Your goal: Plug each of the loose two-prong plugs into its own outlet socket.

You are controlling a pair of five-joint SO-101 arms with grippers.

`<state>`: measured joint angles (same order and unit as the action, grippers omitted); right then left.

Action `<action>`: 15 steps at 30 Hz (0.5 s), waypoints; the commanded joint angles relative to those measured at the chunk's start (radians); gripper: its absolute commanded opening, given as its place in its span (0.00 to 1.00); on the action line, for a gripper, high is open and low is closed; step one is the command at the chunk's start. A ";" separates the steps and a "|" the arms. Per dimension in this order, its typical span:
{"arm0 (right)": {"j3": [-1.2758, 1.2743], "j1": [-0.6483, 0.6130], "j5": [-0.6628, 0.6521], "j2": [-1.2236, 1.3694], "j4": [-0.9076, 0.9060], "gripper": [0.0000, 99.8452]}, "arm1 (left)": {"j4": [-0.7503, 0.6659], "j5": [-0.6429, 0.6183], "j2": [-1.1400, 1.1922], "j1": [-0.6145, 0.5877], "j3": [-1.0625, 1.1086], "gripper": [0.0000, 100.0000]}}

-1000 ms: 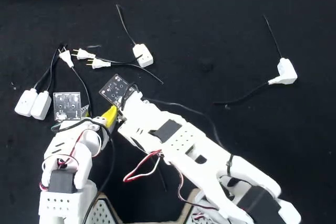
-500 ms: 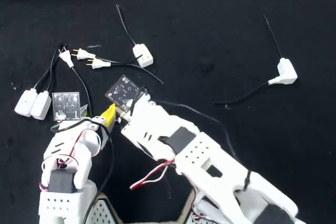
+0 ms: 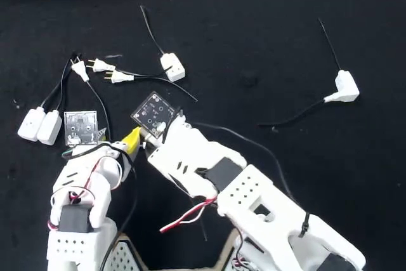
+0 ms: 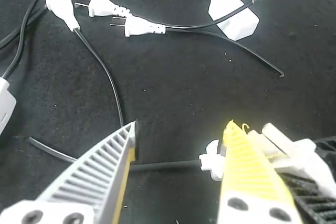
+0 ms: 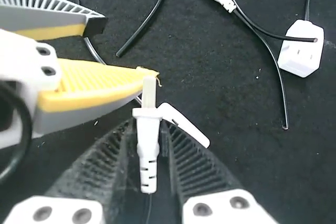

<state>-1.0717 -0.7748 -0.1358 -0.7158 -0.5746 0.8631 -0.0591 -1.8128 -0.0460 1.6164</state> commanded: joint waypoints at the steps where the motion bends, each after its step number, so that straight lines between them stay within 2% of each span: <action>1: 0.021 -0.015 -0.003 0.053 0.006 0.01 | -0.017 0.002 -0.005 -0.067 -0.021 0.27; 4: 0.042 -0.015 -0.003 0.116 0.017 0.01 | -0.020 -0.057 -0.005 -0.113 -0.051 0.27; 7: 0.067 -0.015 -0.003 0.186 0.041 0.01 | -0.015 -0.089 -0.005 -0.090 -0.064 0.27; 11: 0.104 -0.015 -0.003 0.268 0.055 0.01 | -0.015 -0.086 -0.003 -0.033 -0.059 0.27; 15: 0.116 -0.015 0.000 0.254 0.049 0.01 | -0.023 0.000 -0.003 0.031 -0.005 0.27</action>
<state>-1.0226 -0.7795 -0.1373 -0.4488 -0.5455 0.8631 -0.1051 -1.8128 -0.0598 1.6164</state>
